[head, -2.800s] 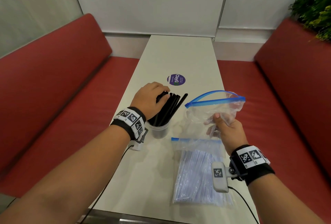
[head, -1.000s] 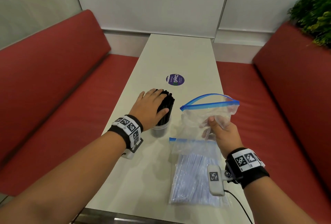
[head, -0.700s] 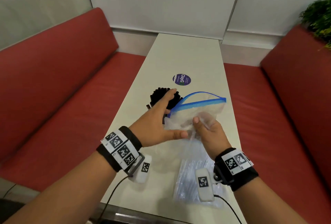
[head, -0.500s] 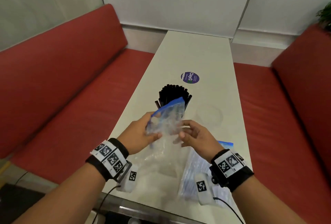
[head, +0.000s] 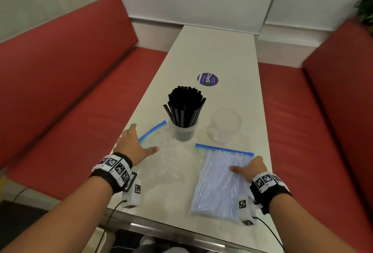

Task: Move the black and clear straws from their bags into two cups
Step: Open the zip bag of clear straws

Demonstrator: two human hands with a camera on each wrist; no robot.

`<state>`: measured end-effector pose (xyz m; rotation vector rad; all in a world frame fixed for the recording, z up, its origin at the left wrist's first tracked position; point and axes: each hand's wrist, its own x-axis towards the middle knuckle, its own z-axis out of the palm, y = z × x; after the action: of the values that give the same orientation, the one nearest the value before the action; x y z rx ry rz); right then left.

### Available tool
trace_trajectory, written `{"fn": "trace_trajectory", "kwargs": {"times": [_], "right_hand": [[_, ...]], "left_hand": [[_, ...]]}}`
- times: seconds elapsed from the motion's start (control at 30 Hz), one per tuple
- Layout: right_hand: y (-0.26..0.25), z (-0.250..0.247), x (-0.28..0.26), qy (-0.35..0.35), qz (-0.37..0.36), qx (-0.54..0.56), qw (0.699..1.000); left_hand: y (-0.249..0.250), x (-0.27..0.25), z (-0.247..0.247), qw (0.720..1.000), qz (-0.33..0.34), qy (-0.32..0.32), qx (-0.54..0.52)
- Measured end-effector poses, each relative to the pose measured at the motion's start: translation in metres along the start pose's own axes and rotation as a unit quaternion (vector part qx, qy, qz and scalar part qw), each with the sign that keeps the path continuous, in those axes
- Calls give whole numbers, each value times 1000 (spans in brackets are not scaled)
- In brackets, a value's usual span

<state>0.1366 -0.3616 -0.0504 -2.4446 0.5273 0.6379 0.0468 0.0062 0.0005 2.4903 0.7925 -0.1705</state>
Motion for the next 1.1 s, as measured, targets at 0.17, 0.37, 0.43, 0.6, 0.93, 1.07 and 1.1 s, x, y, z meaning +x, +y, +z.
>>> {"fn": "trace_trajectory", "kwargs": {"times": [0.17, 0.37, 0.43, 0.6, 0.93, 1.07, 1.1], "right_hand": [[1, -7, 2, -56, -92, 53, 993], [8, -34, -14, -73, -216, 196, 954], [6, -50, -25, -62, -262, 239, 933], [-3, -87, -56, -52, -376, 251, 890], [21, -121, -80, 45, -478, 292, 827], [26, -125, -85, 109, -485, 275, 823], [27, -126, -88, 127, -489, 272, 819]], "left_hand": [[49, -23, -27, 977, 111, 171, -67], [134, -67, -34, 938, 311, 92, -126], [161, -77, -23, 923, 364, 27, -122], [226, -94, 7, 896, 435, -29, -85], [259, -121, 37, 850, 484, -14, -206], [265, -137, 44, 838, 479, -6, -263], [266, -141, 45, 837, 480, 8, -263]]}}
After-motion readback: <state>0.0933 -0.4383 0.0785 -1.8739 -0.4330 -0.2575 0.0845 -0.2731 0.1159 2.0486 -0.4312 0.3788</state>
